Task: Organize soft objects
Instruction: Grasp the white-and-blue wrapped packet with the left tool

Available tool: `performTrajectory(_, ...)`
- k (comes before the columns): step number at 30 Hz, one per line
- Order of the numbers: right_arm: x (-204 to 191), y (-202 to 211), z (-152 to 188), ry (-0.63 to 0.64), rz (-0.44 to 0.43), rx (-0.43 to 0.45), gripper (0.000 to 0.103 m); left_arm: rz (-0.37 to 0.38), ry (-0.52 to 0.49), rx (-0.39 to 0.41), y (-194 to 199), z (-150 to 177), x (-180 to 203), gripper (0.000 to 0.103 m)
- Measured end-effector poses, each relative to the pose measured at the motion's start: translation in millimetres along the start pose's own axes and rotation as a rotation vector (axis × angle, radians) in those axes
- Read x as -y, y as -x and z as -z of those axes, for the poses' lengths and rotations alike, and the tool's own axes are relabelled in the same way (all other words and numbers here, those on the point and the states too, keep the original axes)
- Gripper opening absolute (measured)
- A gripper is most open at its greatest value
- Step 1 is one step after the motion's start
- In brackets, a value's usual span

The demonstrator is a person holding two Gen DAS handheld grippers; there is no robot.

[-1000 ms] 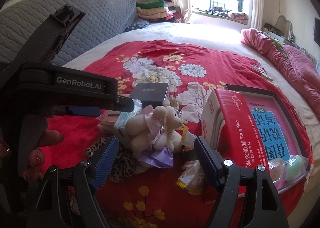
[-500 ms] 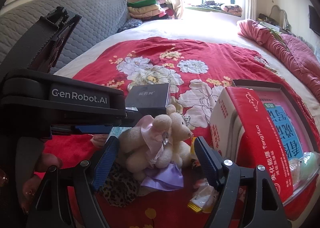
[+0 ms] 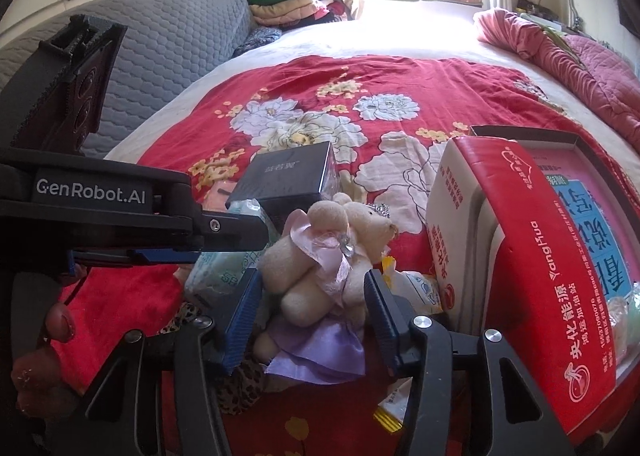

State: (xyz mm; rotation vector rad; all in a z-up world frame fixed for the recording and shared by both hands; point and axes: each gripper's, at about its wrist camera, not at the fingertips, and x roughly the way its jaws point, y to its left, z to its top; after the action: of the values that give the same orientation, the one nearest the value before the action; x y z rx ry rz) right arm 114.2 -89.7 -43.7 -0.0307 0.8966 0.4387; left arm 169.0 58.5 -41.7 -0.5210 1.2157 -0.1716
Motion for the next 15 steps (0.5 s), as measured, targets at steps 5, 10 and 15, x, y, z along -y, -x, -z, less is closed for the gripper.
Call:
performTrajectory(5,-3,-5,3,0.033,-0.029,-0.024,0.033,-0.008,-0.013,-0.019,-8,-1,6,0.028)
performTrajectory(10,-4,-2,6,0.068,-0.021,-0.007,0.024,0.000,-0.012,0.002,-9,4,4,0.022)
performTrajectory(15,-1,12,7,0.082,-0.028,0.028,0.013,0.038,-0.009,0.046,3,16,4,0.021)
